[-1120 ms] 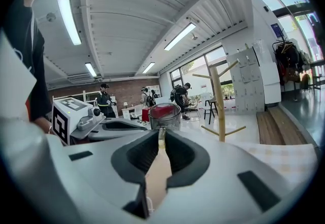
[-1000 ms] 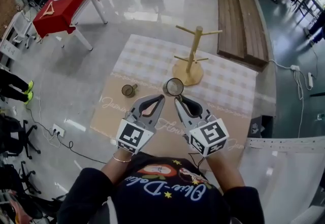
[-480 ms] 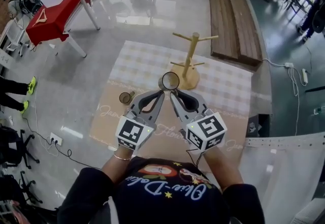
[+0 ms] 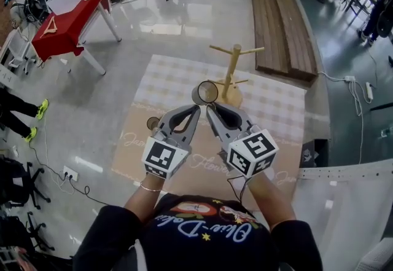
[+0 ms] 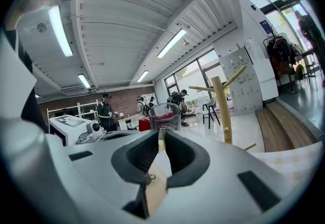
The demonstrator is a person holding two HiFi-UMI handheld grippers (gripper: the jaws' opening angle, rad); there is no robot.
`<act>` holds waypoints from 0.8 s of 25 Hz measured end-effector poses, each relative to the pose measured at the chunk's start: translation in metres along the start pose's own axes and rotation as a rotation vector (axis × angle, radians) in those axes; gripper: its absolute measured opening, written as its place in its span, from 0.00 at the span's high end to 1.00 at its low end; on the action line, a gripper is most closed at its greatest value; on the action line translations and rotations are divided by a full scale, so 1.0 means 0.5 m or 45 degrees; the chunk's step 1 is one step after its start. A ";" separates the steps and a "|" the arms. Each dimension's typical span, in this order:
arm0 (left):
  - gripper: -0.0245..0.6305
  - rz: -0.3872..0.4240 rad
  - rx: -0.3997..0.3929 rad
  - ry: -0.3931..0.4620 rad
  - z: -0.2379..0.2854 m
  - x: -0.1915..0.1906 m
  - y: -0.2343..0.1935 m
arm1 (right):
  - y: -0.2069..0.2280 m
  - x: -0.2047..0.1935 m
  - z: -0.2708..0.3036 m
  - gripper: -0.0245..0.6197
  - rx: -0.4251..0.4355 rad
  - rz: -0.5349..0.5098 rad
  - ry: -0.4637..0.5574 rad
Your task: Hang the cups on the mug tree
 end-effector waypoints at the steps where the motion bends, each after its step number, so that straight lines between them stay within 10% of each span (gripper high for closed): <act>1: 0.95 0.001 0.002 0.008 0.001 0.003 -0.001 | -0.001 0.003 0.000 0.89 0.000 0.000 0.004; 20: 0.95 0.040 0.060 0.022 0.010 0.029 -0.044 | -0.001 0.054 0.035 0.89 0.067 0.003 0.007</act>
Point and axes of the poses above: the fingertips, and each gripper's own axes: z forward along the fingers, y to its right, x out of its top, the point moved 8 cm from there along -z, backward along the fingers, and after that the axes turned 5 degrees about y, right-handed, at the moved point
